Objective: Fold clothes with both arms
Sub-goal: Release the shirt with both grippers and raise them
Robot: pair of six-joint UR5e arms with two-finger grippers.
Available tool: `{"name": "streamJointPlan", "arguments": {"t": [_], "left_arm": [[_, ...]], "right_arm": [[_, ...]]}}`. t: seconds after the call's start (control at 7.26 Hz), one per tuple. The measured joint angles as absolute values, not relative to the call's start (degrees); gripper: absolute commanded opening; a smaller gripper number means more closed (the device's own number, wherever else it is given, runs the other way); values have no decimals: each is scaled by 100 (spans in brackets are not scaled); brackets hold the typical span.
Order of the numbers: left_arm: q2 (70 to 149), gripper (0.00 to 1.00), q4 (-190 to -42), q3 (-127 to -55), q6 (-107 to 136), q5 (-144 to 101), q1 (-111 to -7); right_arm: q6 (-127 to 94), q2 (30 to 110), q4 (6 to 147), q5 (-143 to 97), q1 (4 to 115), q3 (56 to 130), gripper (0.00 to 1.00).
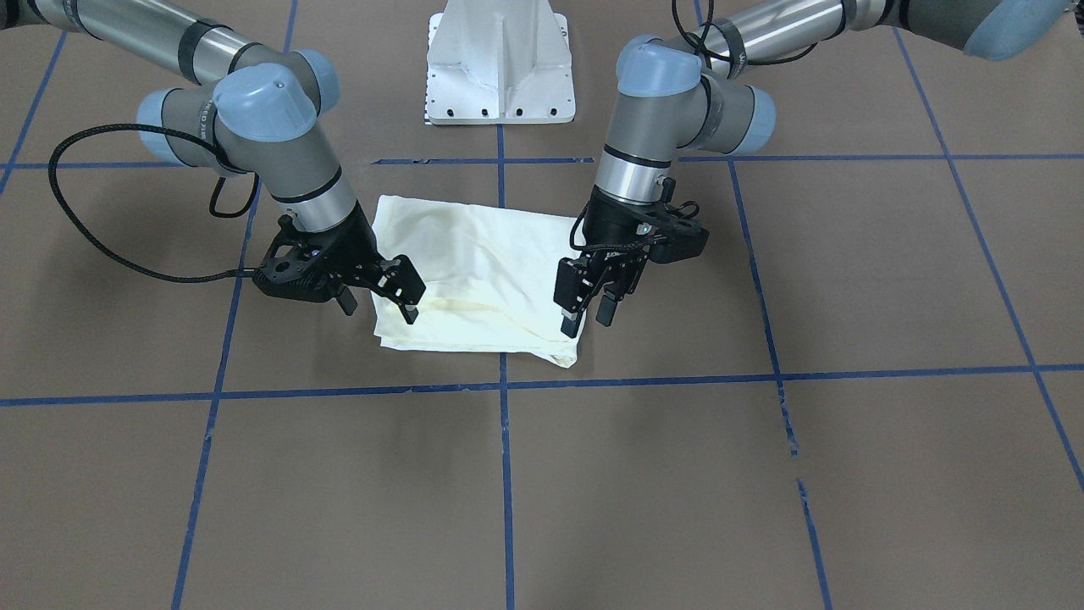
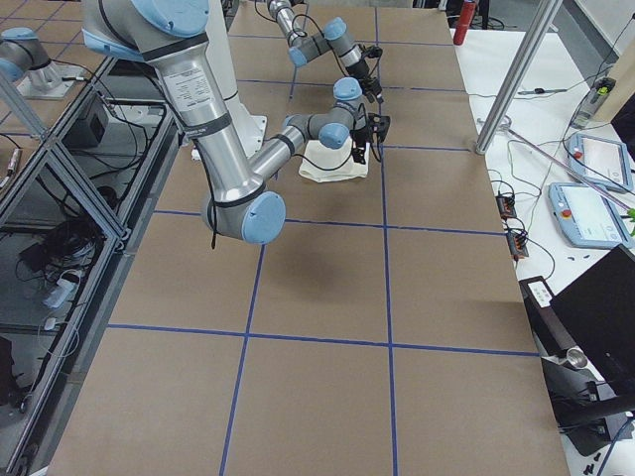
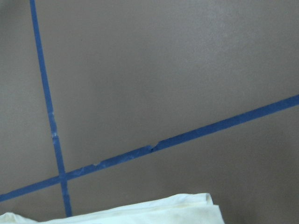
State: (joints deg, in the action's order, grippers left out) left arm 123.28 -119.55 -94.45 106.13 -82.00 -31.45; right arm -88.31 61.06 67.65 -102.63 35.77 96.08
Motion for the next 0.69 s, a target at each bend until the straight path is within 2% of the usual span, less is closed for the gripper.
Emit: {"name": "streamJointPlan", "arguments": {"t": [0.14,0.28,0.69], "left_arm": [[12267,72,-11943,-9536,10610,-8209,-3146],[12240,72,-11938,-9569,10609,-8208,-3146],[12214,72,-11936,-9569,10610,-8194,-3146]], "right_arm": [[-9051,6103,6643,-10112,3399,9612,74],[-9372,6100,6592,-9958,3261,9617,66],[-10080,6157,6594,-9700,3112,9566,63]]}}
